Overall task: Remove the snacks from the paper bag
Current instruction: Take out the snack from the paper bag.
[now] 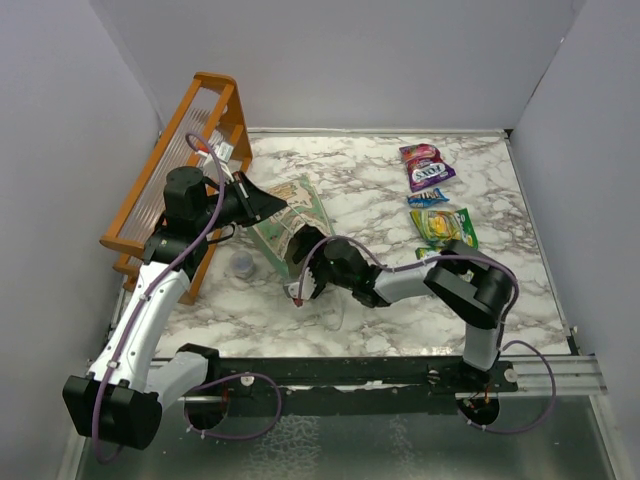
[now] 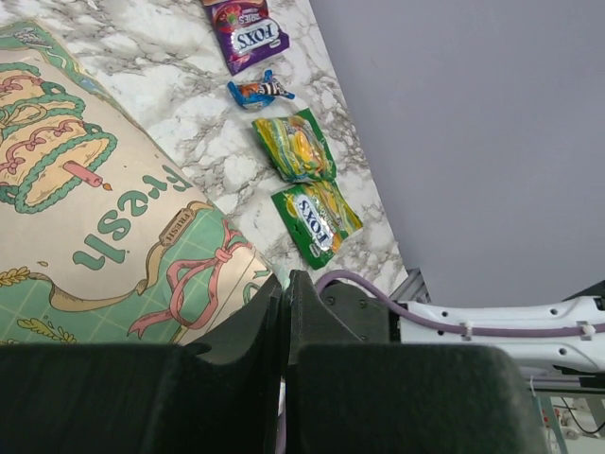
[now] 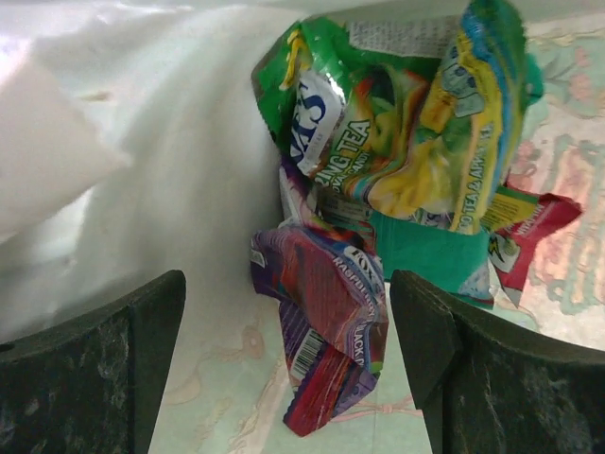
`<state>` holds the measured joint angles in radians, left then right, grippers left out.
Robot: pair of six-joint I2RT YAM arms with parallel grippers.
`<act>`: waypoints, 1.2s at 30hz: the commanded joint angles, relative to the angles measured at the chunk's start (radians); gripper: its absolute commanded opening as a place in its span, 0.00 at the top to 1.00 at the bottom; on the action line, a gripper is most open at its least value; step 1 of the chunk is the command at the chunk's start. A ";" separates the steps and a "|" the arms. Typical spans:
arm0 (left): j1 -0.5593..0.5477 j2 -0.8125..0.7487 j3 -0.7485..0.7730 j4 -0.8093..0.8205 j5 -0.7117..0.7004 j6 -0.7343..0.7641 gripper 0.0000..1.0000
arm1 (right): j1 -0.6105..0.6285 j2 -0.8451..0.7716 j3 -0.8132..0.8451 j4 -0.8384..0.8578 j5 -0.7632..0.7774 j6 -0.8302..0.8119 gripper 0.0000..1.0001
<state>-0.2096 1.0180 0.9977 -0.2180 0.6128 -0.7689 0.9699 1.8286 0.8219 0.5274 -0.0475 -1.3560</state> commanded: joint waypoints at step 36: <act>0.004 -0.010 -0.008 0.021 0.013 -0.007 1.00 | 0.050 -0.426 -0.140 -0.145 -0.211 0.382 0.99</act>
<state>-0.2096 1.0183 0.9977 -0.2184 0.6201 -0.7700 1.0027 1.5368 0.7048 0.4725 -0.0818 -1.1858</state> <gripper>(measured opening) 0.037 0.018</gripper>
